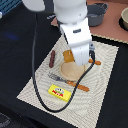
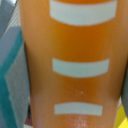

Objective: Interact with the objects in diverse but meaningful ways.

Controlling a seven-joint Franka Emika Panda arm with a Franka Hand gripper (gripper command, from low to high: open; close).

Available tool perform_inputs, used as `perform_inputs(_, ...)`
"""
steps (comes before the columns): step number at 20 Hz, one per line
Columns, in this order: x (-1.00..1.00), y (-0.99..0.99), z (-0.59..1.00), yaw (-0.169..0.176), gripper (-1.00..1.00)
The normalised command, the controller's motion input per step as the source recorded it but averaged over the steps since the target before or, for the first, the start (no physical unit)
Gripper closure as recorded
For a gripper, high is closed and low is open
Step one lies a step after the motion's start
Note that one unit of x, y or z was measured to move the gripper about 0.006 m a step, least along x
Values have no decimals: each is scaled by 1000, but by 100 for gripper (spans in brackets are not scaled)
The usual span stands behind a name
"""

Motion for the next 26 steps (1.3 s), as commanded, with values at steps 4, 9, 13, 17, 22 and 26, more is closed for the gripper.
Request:
perform_inputs(4,433,0,-152,0,100)
perform_inputs(9,452,0,-138,0,100)
perform_inputs(13,551,0,-95,0,100)
perform_inputs(17,426,0,-179,0,100)
perform_inputs(22,235,47,-32,5,-100)
perform_inputs(26,169,201,462,8,-100)
